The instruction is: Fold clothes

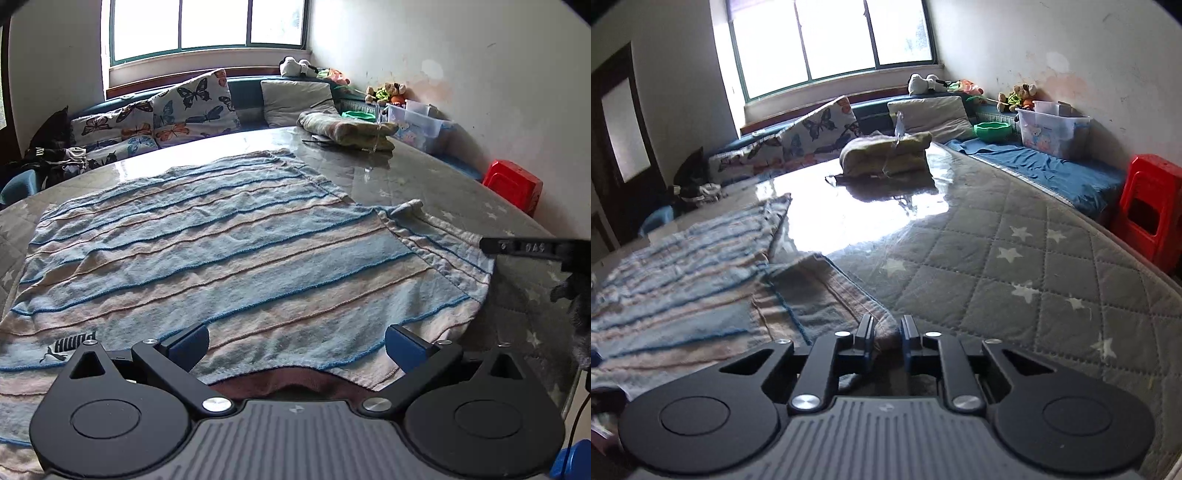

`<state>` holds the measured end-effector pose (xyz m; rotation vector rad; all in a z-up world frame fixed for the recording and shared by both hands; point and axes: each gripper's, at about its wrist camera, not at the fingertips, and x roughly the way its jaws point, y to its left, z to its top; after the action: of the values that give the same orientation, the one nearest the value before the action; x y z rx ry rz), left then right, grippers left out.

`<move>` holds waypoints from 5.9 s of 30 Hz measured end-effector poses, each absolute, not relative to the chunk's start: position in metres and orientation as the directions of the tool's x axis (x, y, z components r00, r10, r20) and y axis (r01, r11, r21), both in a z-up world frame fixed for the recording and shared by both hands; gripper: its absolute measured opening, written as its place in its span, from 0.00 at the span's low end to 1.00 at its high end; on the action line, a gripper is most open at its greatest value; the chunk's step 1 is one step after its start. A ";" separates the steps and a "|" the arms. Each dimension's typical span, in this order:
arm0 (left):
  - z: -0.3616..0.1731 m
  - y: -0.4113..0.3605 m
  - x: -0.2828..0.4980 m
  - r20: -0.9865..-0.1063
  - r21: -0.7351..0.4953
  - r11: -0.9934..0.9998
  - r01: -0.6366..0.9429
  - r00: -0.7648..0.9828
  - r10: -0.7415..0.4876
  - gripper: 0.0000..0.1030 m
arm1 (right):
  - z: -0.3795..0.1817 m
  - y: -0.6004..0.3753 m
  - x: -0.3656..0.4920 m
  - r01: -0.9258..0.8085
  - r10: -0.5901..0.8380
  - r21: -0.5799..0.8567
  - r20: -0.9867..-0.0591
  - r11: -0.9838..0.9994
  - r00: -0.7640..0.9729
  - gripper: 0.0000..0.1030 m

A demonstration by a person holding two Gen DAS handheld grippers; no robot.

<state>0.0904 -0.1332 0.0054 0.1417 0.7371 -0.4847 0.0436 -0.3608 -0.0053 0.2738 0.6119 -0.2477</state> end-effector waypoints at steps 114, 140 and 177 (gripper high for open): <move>0.012 0.130 0.048 -0.565 -0.174 0.924 -0.341 0.803 0.190 0.06 | -0.017 -0.210 0.074 -0.212 0.173 0.014 -0.626 0.977 0.760 1.00; 0.035 0.039 0.047 -0.509 -0.144 0.982 0.121 0.842 -0.178 0.20 | -0.017 -0.210 0.074 -0.210 0.173 0.016 -0.628 0.978 0.758 1.00; -0.001 0.086 0.038 -0.591 -0.160 0.975 0.153 0.776 -0.219 0.44 | 0.002 -0.034 0.132 -0.477 0.258 -0.109 -0.726 0.872 0.638 1.00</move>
<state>0.0377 0.0857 -0.0013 -0.1055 0.6519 -0.2013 0.1325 -0.0336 0.0021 -0.3045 0.7732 0.4266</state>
